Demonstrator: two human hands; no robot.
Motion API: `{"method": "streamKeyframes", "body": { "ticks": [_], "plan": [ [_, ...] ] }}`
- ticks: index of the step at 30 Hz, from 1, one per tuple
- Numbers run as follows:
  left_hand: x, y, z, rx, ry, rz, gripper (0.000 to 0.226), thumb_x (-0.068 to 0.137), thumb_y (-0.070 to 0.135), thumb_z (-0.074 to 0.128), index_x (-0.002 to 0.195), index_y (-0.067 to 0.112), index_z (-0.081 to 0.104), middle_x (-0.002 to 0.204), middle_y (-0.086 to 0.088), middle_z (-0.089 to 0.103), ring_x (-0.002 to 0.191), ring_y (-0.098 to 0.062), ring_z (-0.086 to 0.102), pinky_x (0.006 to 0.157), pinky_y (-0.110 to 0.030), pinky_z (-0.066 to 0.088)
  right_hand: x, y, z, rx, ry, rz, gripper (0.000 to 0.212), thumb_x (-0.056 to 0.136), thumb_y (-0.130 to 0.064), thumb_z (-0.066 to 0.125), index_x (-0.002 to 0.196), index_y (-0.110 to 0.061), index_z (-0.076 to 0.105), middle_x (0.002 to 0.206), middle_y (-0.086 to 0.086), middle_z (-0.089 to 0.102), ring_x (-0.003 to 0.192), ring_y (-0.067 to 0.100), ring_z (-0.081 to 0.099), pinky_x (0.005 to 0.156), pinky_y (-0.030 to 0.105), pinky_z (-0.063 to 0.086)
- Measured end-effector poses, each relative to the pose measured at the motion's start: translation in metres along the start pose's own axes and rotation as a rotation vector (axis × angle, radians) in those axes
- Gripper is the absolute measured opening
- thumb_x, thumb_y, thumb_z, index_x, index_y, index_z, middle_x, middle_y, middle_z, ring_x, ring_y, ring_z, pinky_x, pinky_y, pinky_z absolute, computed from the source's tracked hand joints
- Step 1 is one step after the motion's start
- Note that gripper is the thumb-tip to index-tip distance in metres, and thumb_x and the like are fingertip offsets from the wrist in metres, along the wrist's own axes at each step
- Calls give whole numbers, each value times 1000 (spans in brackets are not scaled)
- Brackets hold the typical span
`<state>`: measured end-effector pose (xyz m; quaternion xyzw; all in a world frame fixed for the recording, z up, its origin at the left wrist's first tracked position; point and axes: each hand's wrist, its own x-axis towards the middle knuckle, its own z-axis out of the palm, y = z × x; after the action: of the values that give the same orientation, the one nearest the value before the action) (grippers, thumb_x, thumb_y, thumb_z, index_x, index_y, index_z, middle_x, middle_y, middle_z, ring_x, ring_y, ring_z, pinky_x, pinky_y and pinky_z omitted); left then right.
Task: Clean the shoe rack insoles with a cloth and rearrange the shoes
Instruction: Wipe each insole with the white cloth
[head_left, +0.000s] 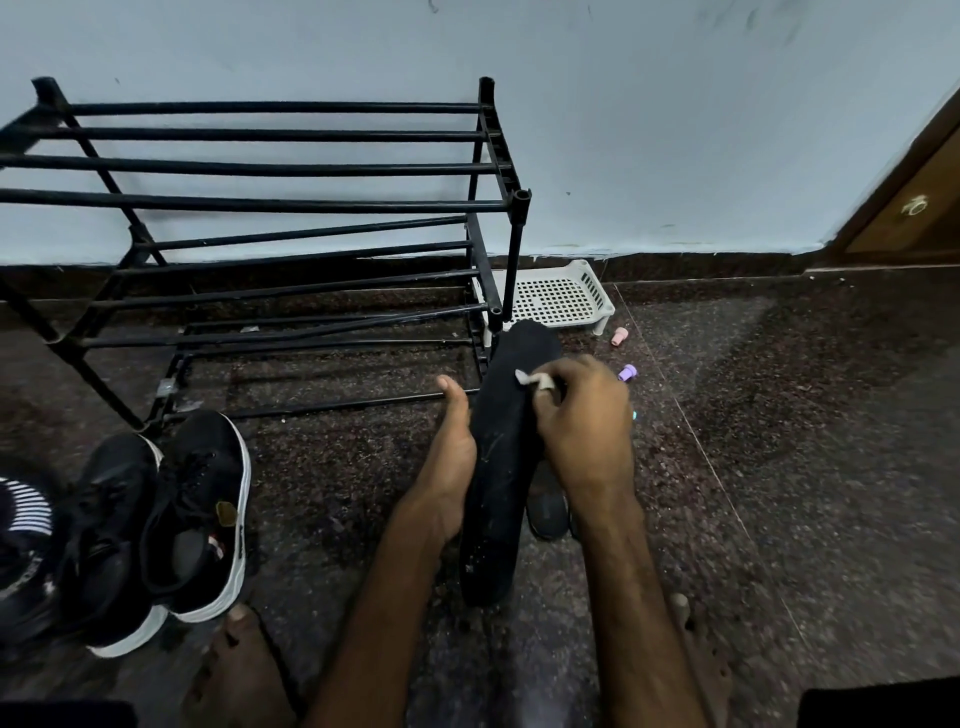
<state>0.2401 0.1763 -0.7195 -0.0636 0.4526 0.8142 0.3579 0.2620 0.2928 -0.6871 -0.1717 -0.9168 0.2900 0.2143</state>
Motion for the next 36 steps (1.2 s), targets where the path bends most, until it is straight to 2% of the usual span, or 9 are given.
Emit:
{"method": "streamKeyframes", "body": {
  "ticks": [2, 6, 12, 16, 18, 23, 28, 34, 36],
  "plan": [
    [0, 0, 3, -15, 7, -11, 86, 90, 73, 11, 114, 12, 67, 87, -10, 76, 74, -19, 73, 60, -25, 58, 3, -2, -1, 40, 12, -78, 17, 83, -9, 66, 97, -15, 75, 95, 1, 67, 85, 19, 63, 82, 37, 53],
    [0, 4, -1, -116, 17, 1, 94, 86, 79, 12, 121, 10, 66, 98, -14, 75, 83, -25, 73, 69, -36, 61, -1, -4, -3, 79, -399, -181, 18, 80, -9, 70, 91, -21, 78, 87, -7, 69, 80, 9, 63, 77, 27, 51],
    [-2, -1, 2, -15, -11, -40, 87, 90, 74, 9, 106, 12, 67, 77, -12, 74, 61, -25, 71, 48, -37, 57, 5, 4, -6, 37, 14, -26, 24, 82, -8, 67, 102, -20, 72, 100, -2, 70, 90, 17, 66, 85, 37, 54],
    [0, 6, -1, -70, -12, -40, 96, 83, 82, 13, 125, 12, 64, 106, -19, 72, 92, -31, 72, 76, -44, 59, -1, -10, -3, 116, -276, -202, 19, 81, -7, 70, 95, -19, 77, 88, -8, 65, 82, 9, 61, 81, 29, 52],
    [0, 5, -4, -38, -1, -34, 94, 84, 80, 12, 118, 12, 66, 95, -16, 74, 80, -30, 73, 61, -42, 60, -3, -5, -3, 70, -343, -169, 17, 81, -9, 70, 92, -20, 78, 86, -10, 65, 80, 8, 61, 80, 31, 53],
    [-3, 3, 1, 45, -31, -25, 85, 91, 72, 8, 110, 13, 66, 81, -11, 75, 61, -25, 71, 45, -38, 56, 6, 4, -5, -67, -19, -19, 15, 86, -13, 67, 98, -18, 74, 98, -1, 66, 87, 18, 63, 82, 35, 53],
    [-1, 5, -4, -32, -43, -58, 96, 83, 81, 13, 122, 10, 64, 98, -17, 74, 82, -28, 73, 62, -41, 60, -3, -10, -3, 69, -401, -150, 14, 80, -12, 71, 89, -22, 76, 81, -12, 64, 69, -1, 55, 67, 14, 45],
    [0, 4, -6, 55, -71, -67, 93, 87, 77, 11, 132, 10, 56, 103, -18, 72, 76, -34, 72, 44, -35, 54, 7, 10, -15, -42, 34, 47, 14, 83, -8, 68, 94, -15, 74, 96, 0, 68, 83, 13, 61, 85, 30, 53],
    [-1, 5, -5, 48, -80, -55, 89, 88, 76, 11, 127, 12, 59, 98, -15, 74, 72, -30, 72, 43, -34, 54, 9, 5, -17, 12, -54, 2, 13, 83, -9, 70, 93, -16, 75, 95, -1, 68, 83, 14, 64, 83, 36, 56]
  ]
}}
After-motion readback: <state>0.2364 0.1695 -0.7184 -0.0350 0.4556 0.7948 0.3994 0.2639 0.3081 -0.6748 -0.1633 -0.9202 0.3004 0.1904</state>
